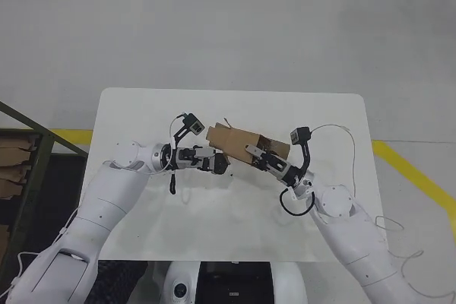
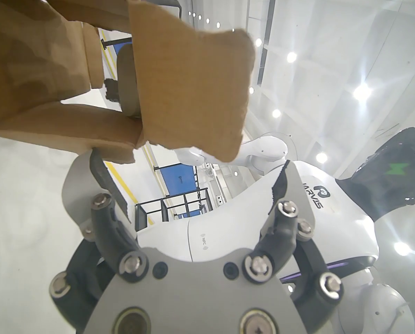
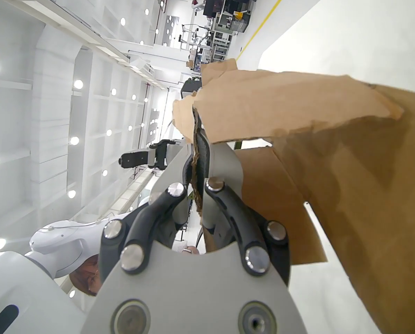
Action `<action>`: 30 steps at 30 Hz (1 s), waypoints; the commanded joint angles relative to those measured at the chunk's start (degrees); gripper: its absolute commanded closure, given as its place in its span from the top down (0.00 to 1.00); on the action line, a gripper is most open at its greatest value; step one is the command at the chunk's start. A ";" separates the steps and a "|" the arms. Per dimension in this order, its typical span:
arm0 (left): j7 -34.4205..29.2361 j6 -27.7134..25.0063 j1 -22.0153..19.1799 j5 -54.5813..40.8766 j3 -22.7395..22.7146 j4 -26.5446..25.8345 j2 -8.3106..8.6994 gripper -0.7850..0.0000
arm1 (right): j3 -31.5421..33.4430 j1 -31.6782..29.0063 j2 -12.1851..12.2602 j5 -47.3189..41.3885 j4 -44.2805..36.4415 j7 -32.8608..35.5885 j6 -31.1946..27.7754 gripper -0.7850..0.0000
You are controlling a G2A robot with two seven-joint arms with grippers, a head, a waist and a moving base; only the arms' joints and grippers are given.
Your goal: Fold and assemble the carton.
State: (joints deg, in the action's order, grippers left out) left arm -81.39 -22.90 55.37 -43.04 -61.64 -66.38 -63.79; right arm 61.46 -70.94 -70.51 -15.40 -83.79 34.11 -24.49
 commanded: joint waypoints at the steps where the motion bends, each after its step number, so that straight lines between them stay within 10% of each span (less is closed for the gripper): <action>1: 0.10 -0.09 -0.20 -0.01 -0.13 0.31 -0.03 1.00 | 0.11 -0.17 0.06 0.12 -0.18 0.60 0.50 0.00; 30: 0.47 -0.46 -0.02 -0.74 -3.60 1.81 0.33 1.00 | 3.33 -1.48 0.71 -3.65 -0.06 5.90 -0.08 0.00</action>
State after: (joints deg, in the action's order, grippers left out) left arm -81.02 -23.27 55.37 -43.75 -65.11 -64.83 -63.47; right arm 64.48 -72.34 -69.87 -18.95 -83.74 39.77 -24.46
